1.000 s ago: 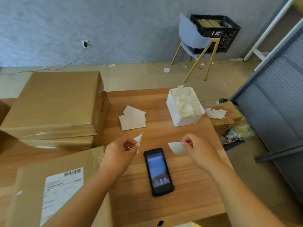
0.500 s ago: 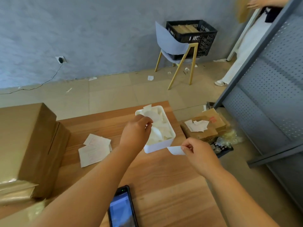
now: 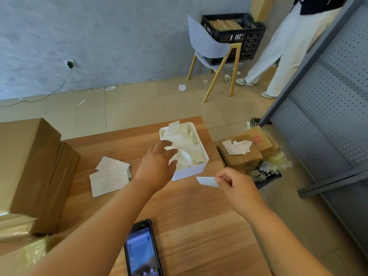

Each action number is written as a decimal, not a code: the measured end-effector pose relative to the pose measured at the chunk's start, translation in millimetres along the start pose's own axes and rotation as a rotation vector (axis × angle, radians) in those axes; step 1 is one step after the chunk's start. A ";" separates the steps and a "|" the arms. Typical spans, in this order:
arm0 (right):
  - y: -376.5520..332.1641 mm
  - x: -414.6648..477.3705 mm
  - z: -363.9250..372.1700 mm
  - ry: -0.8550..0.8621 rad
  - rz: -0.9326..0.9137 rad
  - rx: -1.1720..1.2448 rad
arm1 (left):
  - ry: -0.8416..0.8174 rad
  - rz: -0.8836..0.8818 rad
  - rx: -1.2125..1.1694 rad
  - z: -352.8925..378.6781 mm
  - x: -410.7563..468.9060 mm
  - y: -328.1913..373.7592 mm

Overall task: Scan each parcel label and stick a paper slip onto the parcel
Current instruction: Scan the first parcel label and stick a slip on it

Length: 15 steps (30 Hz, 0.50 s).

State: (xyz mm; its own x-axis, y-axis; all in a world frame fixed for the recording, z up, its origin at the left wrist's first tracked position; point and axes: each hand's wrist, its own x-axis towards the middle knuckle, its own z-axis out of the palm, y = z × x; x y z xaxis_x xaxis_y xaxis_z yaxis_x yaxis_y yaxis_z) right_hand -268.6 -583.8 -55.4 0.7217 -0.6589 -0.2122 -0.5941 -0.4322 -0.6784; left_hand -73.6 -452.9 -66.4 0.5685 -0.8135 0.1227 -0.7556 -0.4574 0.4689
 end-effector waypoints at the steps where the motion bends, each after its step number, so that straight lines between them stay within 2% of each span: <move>1: -1.8 -4.0 2.8 -0.020 0.009 0.042 | 0.022 -0.009 -0.062 -4.9 -8.9 0.8; 4: -9.9 -15.7 13.9 -0.094 0.031 0.117 | 0.048 -0.049 -0.179 -17.1 -40.5 -0.2; 12: -44.8 -49.2 53.8 -0.344 0.000 0.245 | -0.089 -0.363 -0.362 -31.1 -155.5 -31.0; 15: -69.5 -61.5 77.6 -0.344 -0.025 0.323 | -0.085 -0.487 -0.408 -40.3 -195.6 -50.4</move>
State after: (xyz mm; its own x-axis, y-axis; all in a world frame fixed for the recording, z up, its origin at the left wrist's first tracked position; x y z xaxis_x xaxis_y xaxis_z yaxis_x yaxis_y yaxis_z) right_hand -244.1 -465.5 -49.8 0.8424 -0.3850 -0.3771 -0.4739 -0.1960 -0.8585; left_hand -133.7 -256.2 -78.8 0.7752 -0.5801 -0.2502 -0.2230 -0.6218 0.7507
